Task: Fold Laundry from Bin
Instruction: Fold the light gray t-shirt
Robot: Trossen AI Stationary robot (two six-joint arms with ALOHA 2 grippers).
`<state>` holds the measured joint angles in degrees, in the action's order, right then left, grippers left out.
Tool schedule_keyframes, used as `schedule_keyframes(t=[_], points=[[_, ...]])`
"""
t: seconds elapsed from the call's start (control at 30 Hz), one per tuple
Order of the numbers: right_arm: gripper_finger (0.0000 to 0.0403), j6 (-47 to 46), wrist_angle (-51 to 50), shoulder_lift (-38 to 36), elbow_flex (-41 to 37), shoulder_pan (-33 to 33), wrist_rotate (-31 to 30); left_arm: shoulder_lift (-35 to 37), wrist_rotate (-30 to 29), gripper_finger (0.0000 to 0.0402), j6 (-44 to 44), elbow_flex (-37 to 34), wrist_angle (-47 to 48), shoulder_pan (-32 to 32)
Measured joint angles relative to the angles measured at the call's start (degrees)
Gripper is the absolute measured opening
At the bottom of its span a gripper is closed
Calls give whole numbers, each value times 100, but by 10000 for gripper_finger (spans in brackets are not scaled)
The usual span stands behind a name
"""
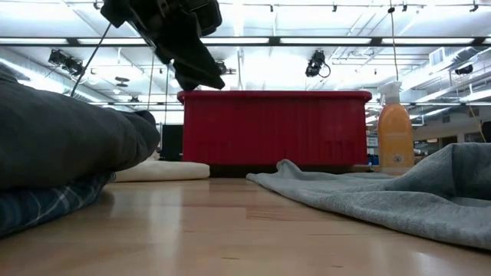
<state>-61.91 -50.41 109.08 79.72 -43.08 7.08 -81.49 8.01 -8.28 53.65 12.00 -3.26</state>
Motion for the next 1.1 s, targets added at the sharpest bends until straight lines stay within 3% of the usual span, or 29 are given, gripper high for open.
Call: schedule_keyframes(t=[0.17, 0.5, 0.83, 1.1], points=[[203, 83, -353, 157, -2, -34, 199, -2, 134, 139, -139, 0, 302, -111], [195, 914, -270, 148, -4, -596, -671, -4, 145, 139, -161, 0, 552, -188], [193, 1283, 370, 148, -468, -752, -784, -4, 143, 139, -161, 0, 690, -186], [173, 1702, 484, 146, -518, -744, -1219, -4, 125, 139, -150, 0, 780, -186]])
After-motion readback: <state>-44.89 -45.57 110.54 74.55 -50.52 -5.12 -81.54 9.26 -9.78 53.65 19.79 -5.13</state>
